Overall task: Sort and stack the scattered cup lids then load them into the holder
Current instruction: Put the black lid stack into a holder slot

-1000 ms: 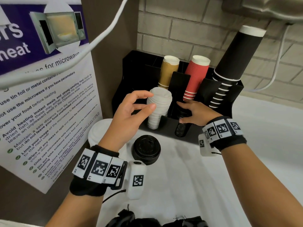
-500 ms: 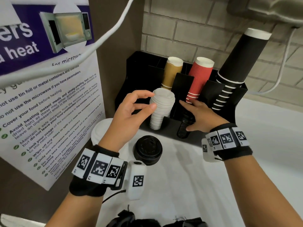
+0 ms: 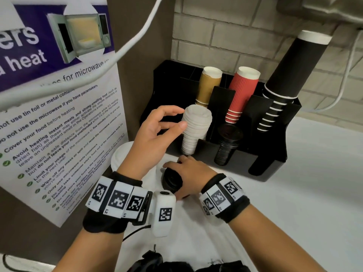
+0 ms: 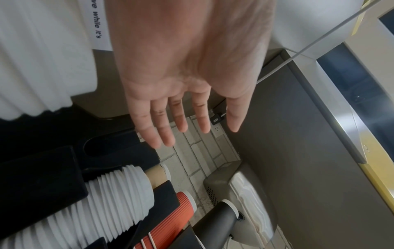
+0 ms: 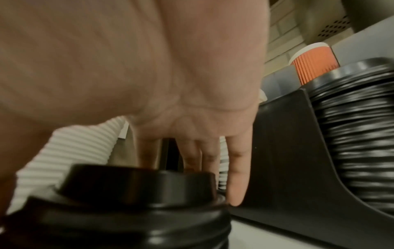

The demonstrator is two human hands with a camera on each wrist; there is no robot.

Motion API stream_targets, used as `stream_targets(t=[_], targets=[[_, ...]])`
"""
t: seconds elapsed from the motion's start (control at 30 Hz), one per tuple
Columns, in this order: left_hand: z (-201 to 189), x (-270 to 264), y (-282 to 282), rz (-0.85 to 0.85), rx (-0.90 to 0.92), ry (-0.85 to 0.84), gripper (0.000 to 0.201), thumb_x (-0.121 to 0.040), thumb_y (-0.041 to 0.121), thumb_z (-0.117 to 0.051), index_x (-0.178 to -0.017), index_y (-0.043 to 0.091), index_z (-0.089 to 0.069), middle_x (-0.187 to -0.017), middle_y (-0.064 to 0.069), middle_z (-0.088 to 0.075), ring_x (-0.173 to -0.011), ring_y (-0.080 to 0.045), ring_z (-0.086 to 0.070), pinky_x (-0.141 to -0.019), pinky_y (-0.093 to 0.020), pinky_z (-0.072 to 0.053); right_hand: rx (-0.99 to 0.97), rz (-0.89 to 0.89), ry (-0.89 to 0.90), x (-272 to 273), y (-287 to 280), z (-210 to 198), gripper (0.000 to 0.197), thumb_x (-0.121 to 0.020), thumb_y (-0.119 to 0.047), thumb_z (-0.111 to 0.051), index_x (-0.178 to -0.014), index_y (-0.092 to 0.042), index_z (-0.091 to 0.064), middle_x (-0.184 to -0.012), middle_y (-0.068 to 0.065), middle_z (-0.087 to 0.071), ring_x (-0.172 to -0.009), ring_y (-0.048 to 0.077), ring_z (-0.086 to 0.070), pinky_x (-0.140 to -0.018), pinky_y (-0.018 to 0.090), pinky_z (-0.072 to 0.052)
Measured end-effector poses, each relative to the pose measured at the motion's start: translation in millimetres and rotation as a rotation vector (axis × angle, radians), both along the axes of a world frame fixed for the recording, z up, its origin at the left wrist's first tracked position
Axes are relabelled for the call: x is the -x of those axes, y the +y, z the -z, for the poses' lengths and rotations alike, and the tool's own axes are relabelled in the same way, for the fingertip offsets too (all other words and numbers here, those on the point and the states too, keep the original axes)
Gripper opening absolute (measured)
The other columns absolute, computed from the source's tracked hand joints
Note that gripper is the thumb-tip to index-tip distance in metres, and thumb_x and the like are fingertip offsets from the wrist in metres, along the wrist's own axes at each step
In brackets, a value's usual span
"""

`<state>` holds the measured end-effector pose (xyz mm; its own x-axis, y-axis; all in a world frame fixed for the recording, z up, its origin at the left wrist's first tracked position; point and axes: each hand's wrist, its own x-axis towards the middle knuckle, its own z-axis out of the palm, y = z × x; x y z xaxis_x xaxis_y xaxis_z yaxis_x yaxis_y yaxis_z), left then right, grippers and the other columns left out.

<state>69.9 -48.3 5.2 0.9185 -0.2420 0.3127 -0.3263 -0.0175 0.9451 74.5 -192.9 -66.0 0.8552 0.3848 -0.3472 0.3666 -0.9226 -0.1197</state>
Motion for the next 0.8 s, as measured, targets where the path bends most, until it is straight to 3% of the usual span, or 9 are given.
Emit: stream_targets(t=[0.1,0.23,0.3,0.43,0.5,0.6,0.67,0.8], targets=[[1,-1,0,0.001,-0.004,0.002,0.034,-0.077,0.052,-0.061,-0.11,0.042,-0.061,-0.127,0.009,-0.056,-0.106,-0.009,-0.063,-0.102,-0.051,-0.048,-0.079,0.047,0.023,-3,-2,1,0.091,-0.066,-0.049,-0.08,-0.142,-0.035,-0.031,-0.127,0.009,-0.042,-0.119,0.028,-0.039,-0.089,0.039,-0.043],[3,-2,-1,-0.004,-0.001,0.004,0.031,-0.078,0.052,-0.062,-0.109,0.046,-0.062,-0.127,0.011,-0.056,-0.107,-0.009,-0.063,-0.101,-0.05,-0.048,-0.216,0.104,0.041,-6,-10,0,0.09,-0.065,-0.04,-0.082,-0.141,-0.032,-0.035,-0.123,0.007,-0.042,-0.118,0.027,-0.041,-0.093,0.043,-0.048],[4,-3,0,-0.006,0.002,0.001,0.033,-0.078,0.051,-0.062,-0.11,0.043,-0.062,-0.126,0.011,-0.057,-0.106,-0.009,-0.064,-0.1,-0.049,-0.049,-0.318,0.131,0.041,-8,-18,-4,0.088,-0.066,-0.036,-0.082,-0.14,-0.03,-0.037,-0.123,0.006,-0.042,-0.118,0.024,-0.042,-0.097,0.039,-0.047],[4,-3,3,-0.013,0.003,-0.013,0.037,-0.078,0.051,-0.063,-0.113,0.038,-0.061,-0.126,0.009,-0.058,-0.104,-0.008,-0.064,-0.099,-0.046,-0.05,-0.708,0.209,-0.012,-5,-40,-22,0.078,-0.067,-0.027,-0.084,-0.133,-0.032,-0.044,-0.127,0.0,-0.048,-0.119,0.014,-0.046,-0.102,0.028,-0.041],[4,-3,3,0.015,-0.009,-0.015,0.04,-0.075,0.051,-0.066,-0.113,0.042,-0.06,-0.124,0.014,-0.057,-0.106,-0.006,-0.062,-0.095,-0.038,-0.051,-0.984,0.246,-0.017,2,-49,-31,0.072,-0.069,-0.02,-0.085,-0.13,-0.03,-0.048,-0.124,-0.002,-0.055,-0.113,0.01,-0.054,-0.099,0.027,-0.045],[6,-1,1,0.165,-0.137,-0.007,0.07,-0.063,0.049,-0.078,-0.127,0.047,-0.05,-0.133,0.022,-0.049,-0.121,-0.002,-0.054,-0.095,-0.026,-0.049,-1.336,0.305,0.018,16,-54,-42,0.072,-0.069,-0.016,-0.083,-0.131,-0.03,-0.048,-0.119,0.003,-0.059,-0.107,0.019,-0.06,-0.089,0.036,-0.054],[9,2,-3,0.261,-0.217,0.013,0.095,-0.058,0.041,-0.088,-0.139,0.049,-0.039,-0.142,0.023,-0.041,-0.129,-0.002,-0.048,-0.101,-0.027,-0.048,-1.446,0.283,0.053,22,-56,-49,0.072,-0.069,-0.019,-0.081,-0.131,-0.032,-0.046,-0.116,0.003,-0.061,-0.107,0.028,-0.061,-0.089,0.041,-0.055],[9,7,-8,0.304,-0.172,0.035,0.09,-0.069,0.02,-0.088,-0.141,0.044,-0.04,-0.145,0.018,-0.042,-0.129,-0.011,-0.052,-0.104,-0.039,-0.049,-1.458,0.257,0.063,24,-58,-56,0.075,-0.064,-0.025,-0.086,-0.13,-0.028,-0.049,-0.118,0.004,-0.063,-0.111,0.033,-0.061,-0.097,0.047,-0.05]])
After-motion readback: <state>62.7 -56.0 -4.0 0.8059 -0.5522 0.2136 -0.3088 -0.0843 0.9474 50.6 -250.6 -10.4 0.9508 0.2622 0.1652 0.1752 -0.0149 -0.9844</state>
